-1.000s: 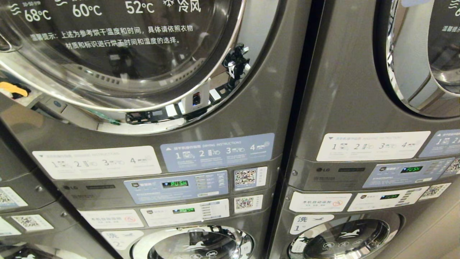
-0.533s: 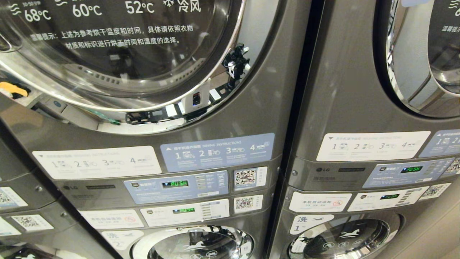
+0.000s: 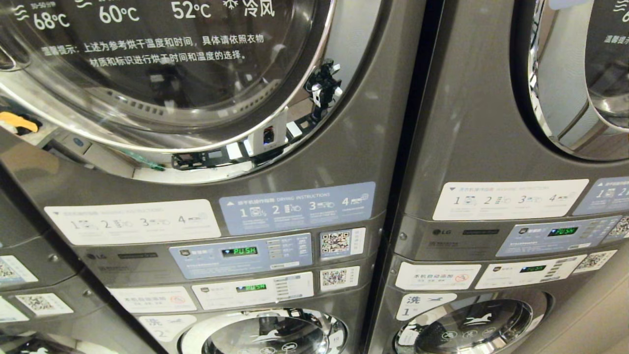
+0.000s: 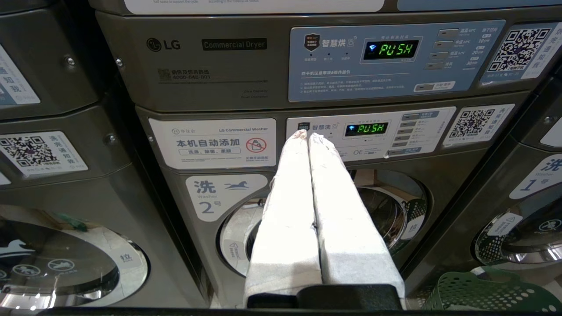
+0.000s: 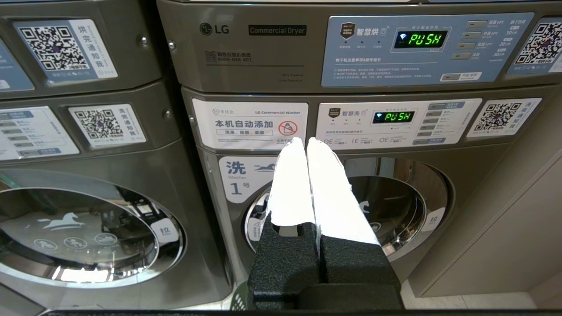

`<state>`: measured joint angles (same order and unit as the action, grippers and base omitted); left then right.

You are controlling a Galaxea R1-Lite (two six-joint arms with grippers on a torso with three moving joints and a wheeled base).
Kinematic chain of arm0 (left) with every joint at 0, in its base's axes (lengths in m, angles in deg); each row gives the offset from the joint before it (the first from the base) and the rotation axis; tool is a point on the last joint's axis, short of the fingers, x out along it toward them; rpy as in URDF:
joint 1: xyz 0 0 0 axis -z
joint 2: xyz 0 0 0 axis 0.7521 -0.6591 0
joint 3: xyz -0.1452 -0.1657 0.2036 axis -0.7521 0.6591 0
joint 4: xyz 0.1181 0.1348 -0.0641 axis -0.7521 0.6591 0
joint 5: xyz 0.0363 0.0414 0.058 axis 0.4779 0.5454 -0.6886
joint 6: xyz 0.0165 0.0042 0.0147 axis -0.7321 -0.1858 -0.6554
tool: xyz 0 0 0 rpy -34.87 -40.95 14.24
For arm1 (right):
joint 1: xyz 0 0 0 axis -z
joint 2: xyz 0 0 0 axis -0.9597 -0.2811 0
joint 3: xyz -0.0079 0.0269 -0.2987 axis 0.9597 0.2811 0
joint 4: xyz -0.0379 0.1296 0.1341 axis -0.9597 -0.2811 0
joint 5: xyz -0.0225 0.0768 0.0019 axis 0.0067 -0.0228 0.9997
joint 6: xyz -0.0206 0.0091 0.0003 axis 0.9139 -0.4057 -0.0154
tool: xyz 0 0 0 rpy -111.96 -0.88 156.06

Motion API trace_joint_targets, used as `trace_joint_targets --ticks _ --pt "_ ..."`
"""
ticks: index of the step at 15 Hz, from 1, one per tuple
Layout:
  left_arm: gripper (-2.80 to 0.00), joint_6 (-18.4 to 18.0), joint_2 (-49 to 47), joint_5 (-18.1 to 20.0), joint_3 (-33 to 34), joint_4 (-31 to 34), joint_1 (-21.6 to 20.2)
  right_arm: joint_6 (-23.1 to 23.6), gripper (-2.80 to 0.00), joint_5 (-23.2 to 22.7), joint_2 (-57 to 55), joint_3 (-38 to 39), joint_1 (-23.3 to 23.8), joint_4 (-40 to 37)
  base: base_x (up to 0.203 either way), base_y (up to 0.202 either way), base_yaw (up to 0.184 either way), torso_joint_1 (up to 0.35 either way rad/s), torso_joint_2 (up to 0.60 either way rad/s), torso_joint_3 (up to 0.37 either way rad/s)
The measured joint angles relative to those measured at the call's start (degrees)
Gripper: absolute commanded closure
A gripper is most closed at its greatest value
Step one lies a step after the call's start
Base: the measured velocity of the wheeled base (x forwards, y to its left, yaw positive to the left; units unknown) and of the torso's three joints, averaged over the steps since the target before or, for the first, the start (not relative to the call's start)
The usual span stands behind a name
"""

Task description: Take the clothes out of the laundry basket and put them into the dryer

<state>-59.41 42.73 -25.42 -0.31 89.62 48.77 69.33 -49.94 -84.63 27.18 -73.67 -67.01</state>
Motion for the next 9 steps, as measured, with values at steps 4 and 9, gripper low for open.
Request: trace_joint_targets --ticks 4,9 --pt "0.0 0.0 0.0 0.0 0.0 0.0 0.0 0.0 0.0 0.0 0.0 0.0 0.0 0.0 0.0 0.0 0.0 0.0 0.0 0.0" --pt "0.0 0.0 0.0 0.0 0.0 0.0 0.0 0.0 0.0 0.0 0.0 0.0 0.0 0.0 0.0 0.0 0.0 0.0 0.0 0.0"
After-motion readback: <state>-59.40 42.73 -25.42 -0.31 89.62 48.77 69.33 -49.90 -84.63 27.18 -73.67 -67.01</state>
